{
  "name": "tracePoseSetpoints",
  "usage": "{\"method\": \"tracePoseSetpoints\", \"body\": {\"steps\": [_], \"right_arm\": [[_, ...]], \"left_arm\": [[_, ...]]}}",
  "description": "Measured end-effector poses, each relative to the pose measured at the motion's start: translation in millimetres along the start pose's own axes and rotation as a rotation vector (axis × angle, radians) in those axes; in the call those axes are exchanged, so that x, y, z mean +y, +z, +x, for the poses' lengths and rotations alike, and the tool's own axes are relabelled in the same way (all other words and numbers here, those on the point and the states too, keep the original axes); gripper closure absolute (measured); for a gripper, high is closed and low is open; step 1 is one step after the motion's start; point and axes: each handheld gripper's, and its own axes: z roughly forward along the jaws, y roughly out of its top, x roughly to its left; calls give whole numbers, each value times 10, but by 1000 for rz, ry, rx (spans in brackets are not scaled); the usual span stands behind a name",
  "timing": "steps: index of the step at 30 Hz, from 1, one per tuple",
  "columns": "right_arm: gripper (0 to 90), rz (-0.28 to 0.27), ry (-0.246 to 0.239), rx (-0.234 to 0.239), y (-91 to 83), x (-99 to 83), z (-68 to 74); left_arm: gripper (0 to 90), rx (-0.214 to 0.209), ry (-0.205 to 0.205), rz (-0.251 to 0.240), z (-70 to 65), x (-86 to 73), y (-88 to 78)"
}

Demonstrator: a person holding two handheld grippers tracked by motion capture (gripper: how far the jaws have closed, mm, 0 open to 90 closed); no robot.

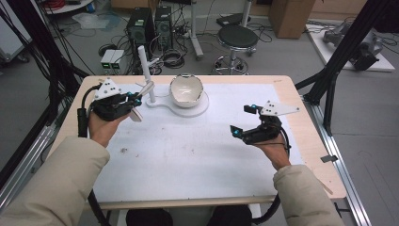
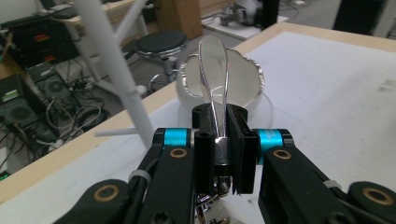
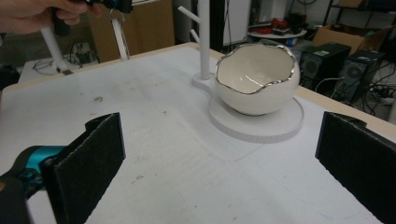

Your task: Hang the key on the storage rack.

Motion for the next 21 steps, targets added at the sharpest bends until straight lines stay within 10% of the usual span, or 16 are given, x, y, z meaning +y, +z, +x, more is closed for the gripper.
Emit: {"method": "tracePoseSetpoints", "body": {"steps": [21], "right_arm": [[5,-95,46,-142,-394,-613,32]], "left_arm": [[818,145,-77,-30,190,-91,220]]}}
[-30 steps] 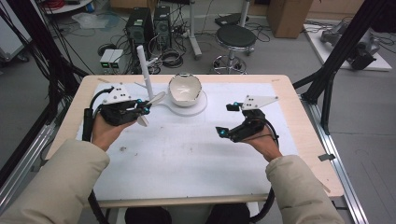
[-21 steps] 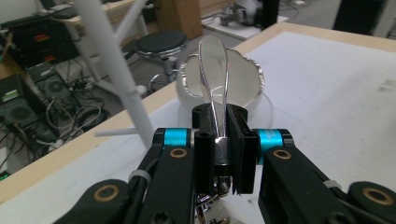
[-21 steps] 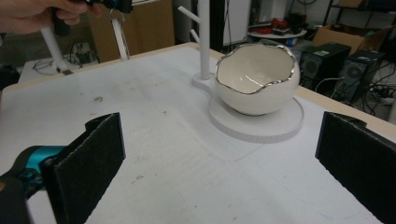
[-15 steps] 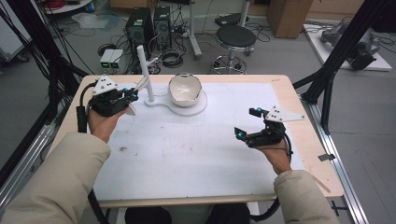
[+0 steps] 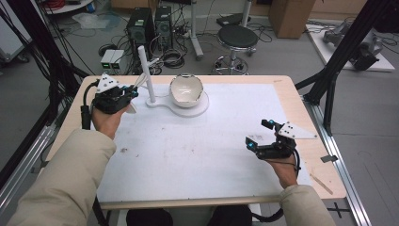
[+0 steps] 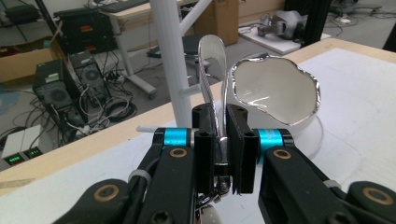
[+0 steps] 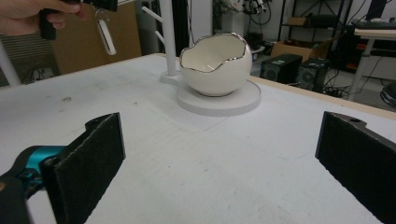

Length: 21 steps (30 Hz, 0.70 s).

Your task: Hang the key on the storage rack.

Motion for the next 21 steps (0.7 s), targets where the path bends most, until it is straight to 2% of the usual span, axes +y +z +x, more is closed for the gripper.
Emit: {"method": "tracePoseSetpoints", "body": {"steps": [7,8,10,12,15,17,21], "right_arm": [[5,-40,5,-9,-44,-139,0],[5,-39,16,-11,-56,-159,9],[5,-46,3,-13,-61,-182,8],[5,-47,10,-13,-72,-208,22],[5,-52,4,-19,-75,-249,22],[5,-41,8,-20,-68,-271,28],[4,-57,10,-26,-65,-300,26]], "left_arm": [[818,11,-3,16,11,-41,96],[818,10,-2,18,13,-44,106],[818,12,-1,24,12,-57,135],[818,19,3,38,21,-71,155],[818,19,-14,39,40,-90,182],[818,17,-11,46,38,-102,207],[818,15,-13,54,44,-118,243]]}}
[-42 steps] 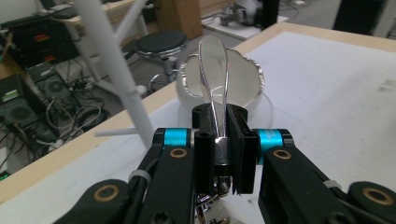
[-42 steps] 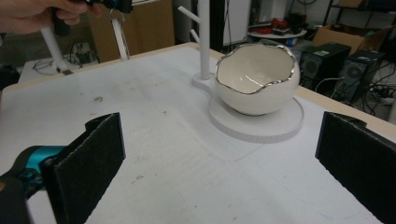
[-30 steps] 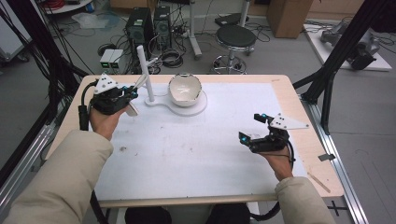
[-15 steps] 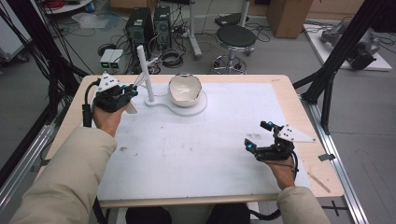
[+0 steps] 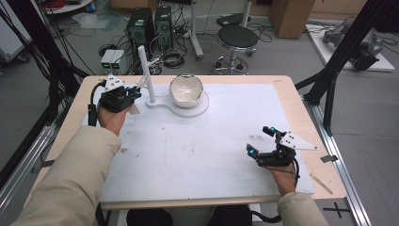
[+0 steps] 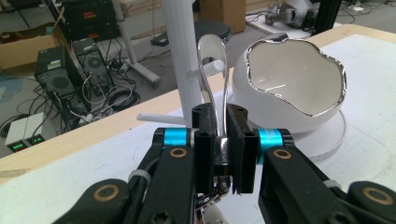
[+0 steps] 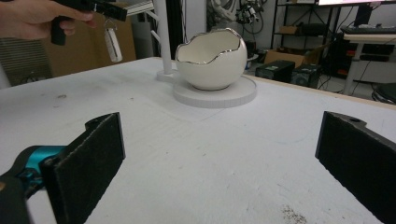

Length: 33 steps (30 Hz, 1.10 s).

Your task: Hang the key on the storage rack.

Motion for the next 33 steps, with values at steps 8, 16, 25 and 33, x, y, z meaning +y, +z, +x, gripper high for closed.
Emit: {"method": "tracePoseSetpoints", "body": {"steps": [8,16,25,33], "right_arm": [[5,1,20,-16,-10,-100,-14],[5,1,36,-27,-20,-167,-22],[5,-1,45,-27,-20,-170,-36],[5,-2,46,-30,-18,-172,-38]], "left_arm": [[817,3,0,15,20,-39,58],[817,12,-5,48,40,-93,142],[813,4,-40,98,61,-176,249],[579,0,-29,139,62,-283,314]]}}
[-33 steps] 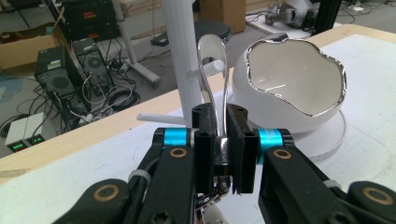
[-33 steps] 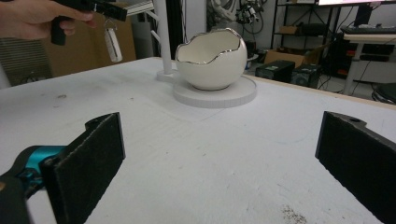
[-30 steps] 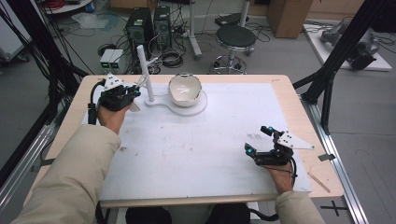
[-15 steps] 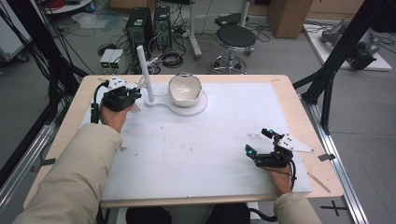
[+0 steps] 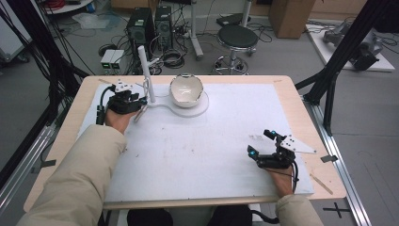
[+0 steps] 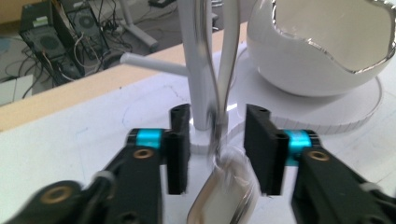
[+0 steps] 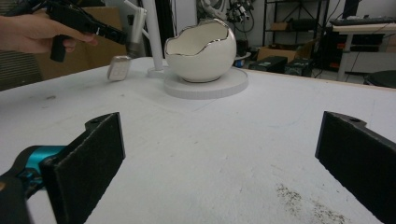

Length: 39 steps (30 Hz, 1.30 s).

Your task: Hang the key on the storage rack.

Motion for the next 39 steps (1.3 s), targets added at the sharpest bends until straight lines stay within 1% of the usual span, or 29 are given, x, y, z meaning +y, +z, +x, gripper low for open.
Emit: {"method": "tracePoseSetpoints", "body": {"steps": [1,3,4,5,6,7,8,9,10,11,12,13,15,16,18,22,25,26,29,30,32,33,34,35,36,37,39], "right_arm": [[5,2,-1,0,0,0,0],[5,1,-1,-4,1,0,4],[5,4,4,-5,0,0,8],[5,1,0,-7,1,0,4],[5,1,-1,-7,1,0,4],[5,3,3,-7,0,0,10],[5,5,4,-8,-1,0,16],[5,3,-6,-11,4,0,16],[5,3,-11,-17,6,0,18],[5,4,-15,-19,7,1,18],[5,4,-13,-19,7,1,18],[5,3,-10,-17,5,0,17],[5,5,1,-18,1,-1,18],[5,6,3,-20,0,-1,18],[5,4,0,-22,1,-1,20],[5,2,-13,-27,0,-2,30],[5,-4,-20,-27,-7,-6,39],[5,-8,-27,-27,-8,-8,37],[5,-9,-25,-23,-11,-9,41],[5,-11,-25,-25,-13,-10,45],[5,-22,-39,-28,-13,-13,42],[5,-23,-39,-31,-14,-13,43],[5,-21,-38,-33,-16,-13,42],[5,-20,-34,-32,-16,-13,45],[5,-21,-39,-27,-15,-13,44],[5,-16,-31,-25,-17,-13,52],[5,-17,-34,-26,-16,-14,53]], "left_arm": [[553,-11,2,-18,19,-17,-17],[481,-50,-3,-42,51,-45,-51],[437,-70,-3,-44,65,-55,-74],[389,-79,-8,-46,66,-69,-97],[322,-95,-1,-42,72,-82,-131],[265,-128,-7,-22,73,-88,-166],[207,-184,-26,-4,82,-96,-212],[129,-237,-43,3,86,-105,-262],[45,-271,-60,-12,77,-124,-326],[17,-308,-50,-40,69,-146,-410],[17,-327,-32,-72,53,-172,-499],[17,-331,-12,-103,42,-202,-587],[17,-346,2,-153,29,-277,-747],[17,-340,6,-176,23,-320,-818],[17,-339,20,-202,20,-405,-950],[17,-347,7,-249,15,-554,-1165],[17,-345,7,-275,9,-685,-1288],[17,-343,5,-282,8,-736,-1317],[17,-338,-11,-277,15,-883,-1380],[17,-330,-6,-277,16,-925,-1397],[17,-324,-10,-287,7,-1002,-1428],[17,-318,-12,-292,-8,-1039,-1442],[17,-312,-1,-294,-17,-1076,-1452],[17,-308,0,-298,-34,-1117,-1457],[17,-305,-6,-303,-56,-1159,-1458],[17,-304,-8,-306,-72,-1198,-1459],[17,-302,-11,-326,-108,-1270,-1462]]}}
